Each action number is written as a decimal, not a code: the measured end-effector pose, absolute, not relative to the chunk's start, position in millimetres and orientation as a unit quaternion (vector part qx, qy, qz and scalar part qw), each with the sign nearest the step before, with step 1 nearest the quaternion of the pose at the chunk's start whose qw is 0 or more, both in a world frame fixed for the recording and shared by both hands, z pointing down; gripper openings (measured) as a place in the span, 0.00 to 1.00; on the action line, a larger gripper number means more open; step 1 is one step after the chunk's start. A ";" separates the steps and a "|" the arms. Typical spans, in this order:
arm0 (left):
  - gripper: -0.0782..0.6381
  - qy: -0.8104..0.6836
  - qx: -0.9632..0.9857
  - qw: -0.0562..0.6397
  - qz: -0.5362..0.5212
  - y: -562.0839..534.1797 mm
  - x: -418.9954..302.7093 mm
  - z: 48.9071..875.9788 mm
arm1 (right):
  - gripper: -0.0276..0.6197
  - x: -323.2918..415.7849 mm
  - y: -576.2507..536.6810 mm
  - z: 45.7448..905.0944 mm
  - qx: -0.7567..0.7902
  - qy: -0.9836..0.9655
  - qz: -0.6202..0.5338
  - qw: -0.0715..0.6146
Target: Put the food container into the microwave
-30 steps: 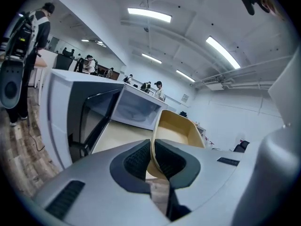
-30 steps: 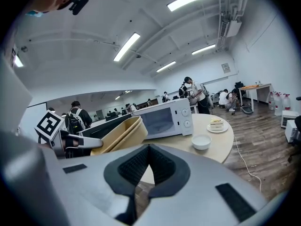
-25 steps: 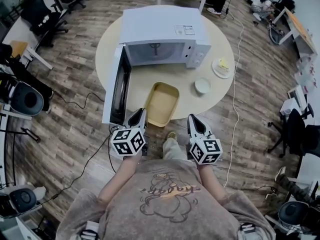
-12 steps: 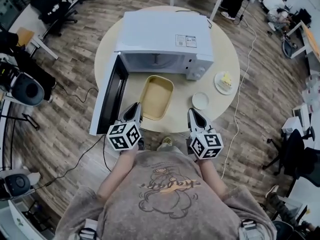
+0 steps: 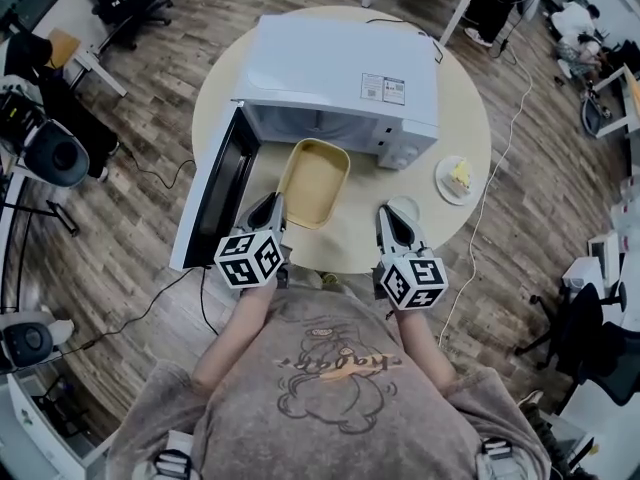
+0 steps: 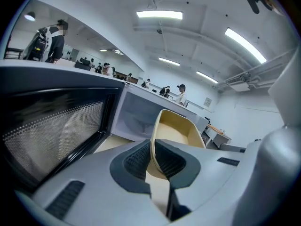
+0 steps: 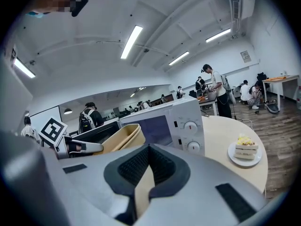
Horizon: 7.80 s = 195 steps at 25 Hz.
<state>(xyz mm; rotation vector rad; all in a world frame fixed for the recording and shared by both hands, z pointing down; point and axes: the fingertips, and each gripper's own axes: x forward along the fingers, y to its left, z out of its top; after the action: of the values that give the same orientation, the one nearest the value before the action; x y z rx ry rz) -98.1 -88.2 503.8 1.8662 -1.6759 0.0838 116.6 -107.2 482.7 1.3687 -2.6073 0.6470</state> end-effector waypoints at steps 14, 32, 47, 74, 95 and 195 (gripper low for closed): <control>0.18 -0.630 0.706 0.320 0.056 -135.1 -110.5 517.5 | 0.04 109.8 -147.0 471.3 0.469 -0.857 0.207 0.053; 0.18 -0.627 0.696 0.346 0.049 -201.9 -122.0 545.7 | 0.04 95.2 -159.6 470.2 0.476 -0.852 0.210 0.059; 0.18 -0.620 0.703 0.344 0.058 -260.7 -115.6 560.3 | 0.04 95.2 -162.7 477.4 0.490 -0.842 0.219 0.064; 0.18 -0.627 0.700 0.333 0.072 -319.9 -119.7 579.6 | 0.04 94.0 -176.6 491.5 0.497 -0.830 0.240 0.079; 0.18 -0.641 0.690 0.333 0.047 -327.8 -126.4 587.6 | 0.04 88.9 -179.3 498.0 0.494 -0.829 0.247 0.087; 0.16 -0.536 0.829 0.158 -0.030 -162.8 -89.5 416.3 | 0.04 103.8 -191.8 429.6 0.378 -0.918 0.089 0.075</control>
<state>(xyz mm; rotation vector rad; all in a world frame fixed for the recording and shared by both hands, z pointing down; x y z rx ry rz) -89.5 -162.8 416.3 2.3708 -1.5337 -0.0859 103.8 -191.8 429.6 1.1348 -2.7550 0.2677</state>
